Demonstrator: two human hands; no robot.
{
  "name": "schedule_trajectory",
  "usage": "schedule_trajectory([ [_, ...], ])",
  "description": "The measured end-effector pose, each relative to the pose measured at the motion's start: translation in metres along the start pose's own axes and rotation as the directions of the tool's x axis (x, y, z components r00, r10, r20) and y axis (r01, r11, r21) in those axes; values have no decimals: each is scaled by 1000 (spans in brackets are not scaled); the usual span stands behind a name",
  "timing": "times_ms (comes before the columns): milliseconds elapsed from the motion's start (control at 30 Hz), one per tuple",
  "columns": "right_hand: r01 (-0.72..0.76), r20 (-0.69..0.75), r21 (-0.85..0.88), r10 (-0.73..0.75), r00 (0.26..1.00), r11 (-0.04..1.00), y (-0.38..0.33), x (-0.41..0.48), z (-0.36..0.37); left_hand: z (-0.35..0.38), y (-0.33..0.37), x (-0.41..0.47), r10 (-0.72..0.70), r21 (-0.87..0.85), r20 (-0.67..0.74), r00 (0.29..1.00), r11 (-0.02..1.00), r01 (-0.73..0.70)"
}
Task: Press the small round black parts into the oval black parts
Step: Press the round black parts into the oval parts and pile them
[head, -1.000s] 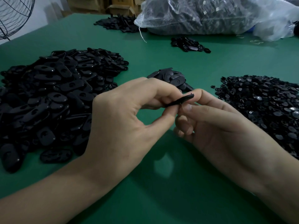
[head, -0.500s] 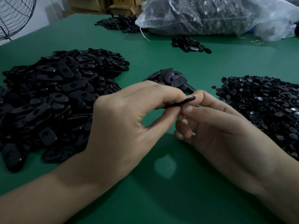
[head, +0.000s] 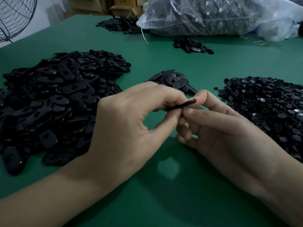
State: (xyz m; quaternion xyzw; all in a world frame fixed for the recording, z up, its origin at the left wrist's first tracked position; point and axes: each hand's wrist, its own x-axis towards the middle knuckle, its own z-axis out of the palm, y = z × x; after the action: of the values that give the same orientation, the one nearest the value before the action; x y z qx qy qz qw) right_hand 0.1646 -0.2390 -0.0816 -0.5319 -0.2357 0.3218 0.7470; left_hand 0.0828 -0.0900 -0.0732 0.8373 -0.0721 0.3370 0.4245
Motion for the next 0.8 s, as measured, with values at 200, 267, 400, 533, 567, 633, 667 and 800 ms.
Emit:
schedule_trajectory([
  [200,216,-57,-239,-236,970,947,-1,-7,2,-3,-10,1,-26,-20,-15,1000,999,26],
  [267,224,-71,-358,-266,961,906,-1,-6,1,-4,-14,0,-85,-58,1,996,995,84],
  [400,194,-113,-529,-295,949,826,-2,-5,-1,-2,-25,-2,-226,-151,58,972,961,233],
  [533,108,-225,-393,-210,952,913,1,-3,-3,-1,-24,-4,-192,-37,84,978,980,195],
  [567,89,-243,-383,-193,951,920,1,-3,-3,0,-23,-3,-174,-2,82,981,985,174],
  [633,68,-258,-395,-182,949,916,1,-3,-4,1,-23,-1,-149,52,67,987,988,146],
  [667,68,-261,-400,-184,948,914,0,-3,-5,1,-23,1,-147,64,59,987,988,143],
  [800,85,-290,-393,-211,934,915,-2,0,-10,-2,-26,16,-168,126,39,985,979,162],
])
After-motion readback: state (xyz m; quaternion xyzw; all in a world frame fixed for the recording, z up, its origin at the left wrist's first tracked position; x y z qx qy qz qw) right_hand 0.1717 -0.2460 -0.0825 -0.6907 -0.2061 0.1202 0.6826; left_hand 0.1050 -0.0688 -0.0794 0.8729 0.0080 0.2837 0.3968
